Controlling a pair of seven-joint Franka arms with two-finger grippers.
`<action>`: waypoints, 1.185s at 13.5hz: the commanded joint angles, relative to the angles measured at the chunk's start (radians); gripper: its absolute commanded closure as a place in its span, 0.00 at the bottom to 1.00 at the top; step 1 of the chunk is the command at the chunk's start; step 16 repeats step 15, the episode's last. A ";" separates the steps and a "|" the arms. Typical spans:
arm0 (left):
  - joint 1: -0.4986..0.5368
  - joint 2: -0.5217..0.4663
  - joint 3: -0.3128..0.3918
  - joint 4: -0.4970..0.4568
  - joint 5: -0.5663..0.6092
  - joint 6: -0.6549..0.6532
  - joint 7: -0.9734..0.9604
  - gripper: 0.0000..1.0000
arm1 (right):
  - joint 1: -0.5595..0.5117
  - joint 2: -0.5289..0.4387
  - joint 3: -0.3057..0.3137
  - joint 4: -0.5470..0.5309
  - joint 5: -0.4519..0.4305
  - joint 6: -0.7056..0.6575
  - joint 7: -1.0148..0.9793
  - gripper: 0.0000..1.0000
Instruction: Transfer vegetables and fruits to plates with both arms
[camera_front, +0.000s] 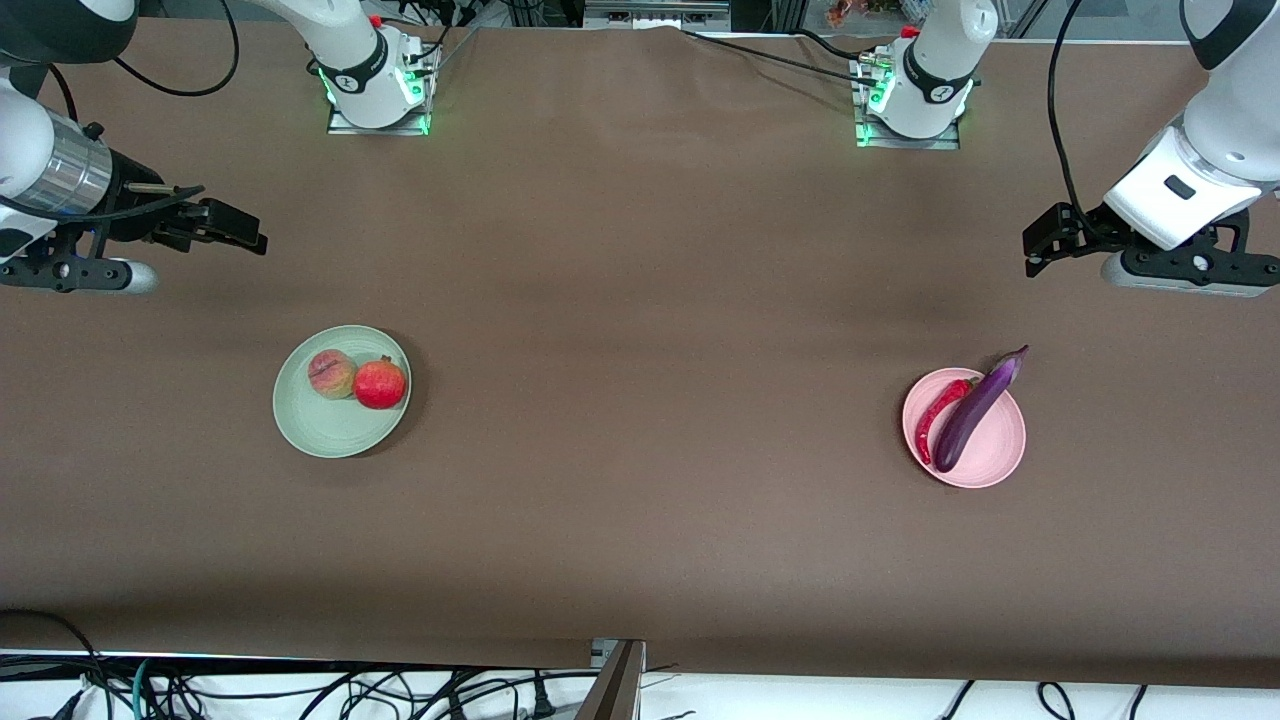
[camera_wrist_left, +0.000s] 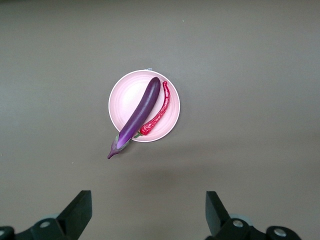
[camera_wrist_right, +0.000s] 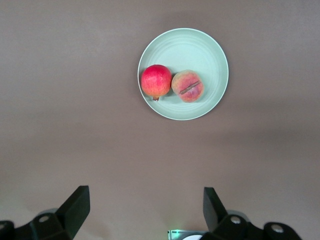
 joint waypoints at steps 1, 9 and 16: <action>-0.001 -0.011 -0.002 -0.001 -0.015 -0.010 0.016 0.00 | -0.124 -0.044 0.144 -0.022 -0.068 0.009 0.004 0.00; -0.001 -0.011 -0.006 -0.001 -0.015 -0.012 0.014 0.00 | -0.124 -0.003 0.140 0.046 -0.092 -0.004 -0.104 0.00; -0.001 -0.011 -0.006 -0.001 -0.015 -0.010 0.014 0.00 | -0.122 -0.004 0.141 0.046 -0.096 -0.026 -0.102 0.00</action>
